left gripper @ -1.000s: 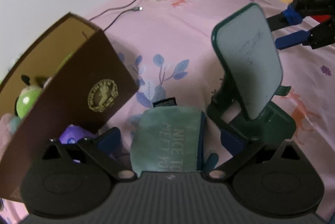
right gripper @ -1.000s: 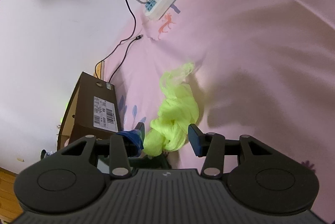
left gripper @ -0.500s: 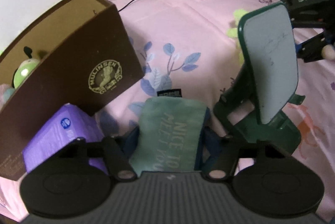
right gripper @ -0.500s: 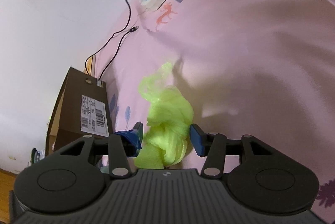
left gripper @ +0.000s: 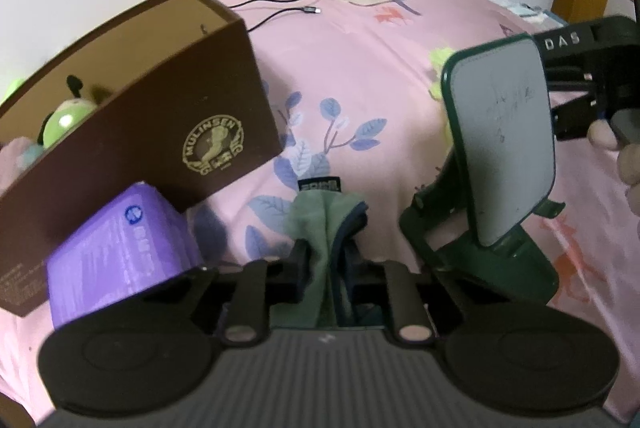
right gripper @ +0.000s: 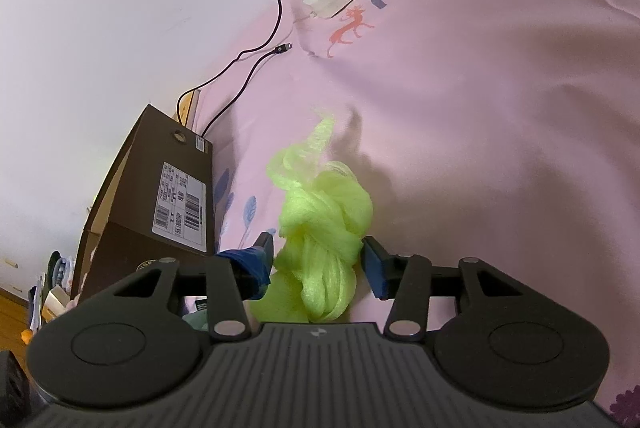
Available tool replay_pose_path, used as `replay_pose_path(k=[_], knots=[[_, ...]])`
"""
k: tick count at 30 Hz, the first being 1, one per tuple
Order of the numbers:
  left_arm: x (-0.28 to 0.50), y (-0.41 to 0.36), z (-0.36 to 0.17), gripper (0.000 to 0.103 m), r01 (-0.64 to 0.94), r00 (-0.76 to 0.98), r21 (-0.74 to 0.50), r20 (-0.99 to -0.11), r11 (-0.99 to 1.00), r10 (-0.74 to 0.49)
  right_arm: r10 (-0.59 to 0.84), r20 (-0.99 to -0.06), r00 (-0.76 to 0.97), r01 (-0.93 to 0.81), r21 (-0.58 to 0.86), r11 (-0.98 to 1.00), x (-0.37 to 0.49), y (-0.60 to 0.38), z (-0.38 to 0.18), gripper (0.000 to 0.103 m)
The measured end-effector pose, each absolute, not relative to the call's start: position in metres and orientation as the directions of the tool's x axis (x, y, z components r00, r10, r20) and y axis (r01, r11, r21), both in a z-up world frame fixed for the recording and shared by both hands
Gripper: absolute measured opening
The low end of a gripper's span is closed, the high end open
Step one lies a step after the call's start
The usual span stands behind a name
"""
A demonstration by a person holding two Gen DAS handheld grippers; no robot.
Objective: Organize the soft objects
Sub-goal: 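Close the left gripper on the teal pouch while the right grips the lime mesh puff, then lift and carry the pouch to the box with the left tool while the right carries the puff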
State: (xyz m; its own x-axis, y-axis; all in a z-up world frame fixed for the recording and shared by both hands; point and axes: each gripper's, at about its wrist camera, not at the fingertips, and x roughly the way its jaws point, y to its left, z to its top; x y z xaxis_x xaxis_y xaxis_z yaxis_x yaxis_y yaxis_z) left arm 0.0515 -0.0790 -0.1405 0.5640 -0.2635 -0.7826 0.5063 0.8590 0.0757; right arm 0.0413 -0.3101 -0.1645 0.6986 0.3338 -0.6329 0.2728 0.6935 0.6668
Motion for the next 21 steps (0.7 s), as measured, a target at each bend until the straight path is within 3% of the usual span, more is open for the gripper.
replay_pose_path(k=[21], knots=[[0.032, -0.05, -0.085, 0.01, 0.459, 0.603, -0.146, -0.673, 0.876, -0.428, 0.246, -0.604, 0.758, 0.312, 0.667, 0.677, 0.004, -0.324, -0.141, 0.029]])
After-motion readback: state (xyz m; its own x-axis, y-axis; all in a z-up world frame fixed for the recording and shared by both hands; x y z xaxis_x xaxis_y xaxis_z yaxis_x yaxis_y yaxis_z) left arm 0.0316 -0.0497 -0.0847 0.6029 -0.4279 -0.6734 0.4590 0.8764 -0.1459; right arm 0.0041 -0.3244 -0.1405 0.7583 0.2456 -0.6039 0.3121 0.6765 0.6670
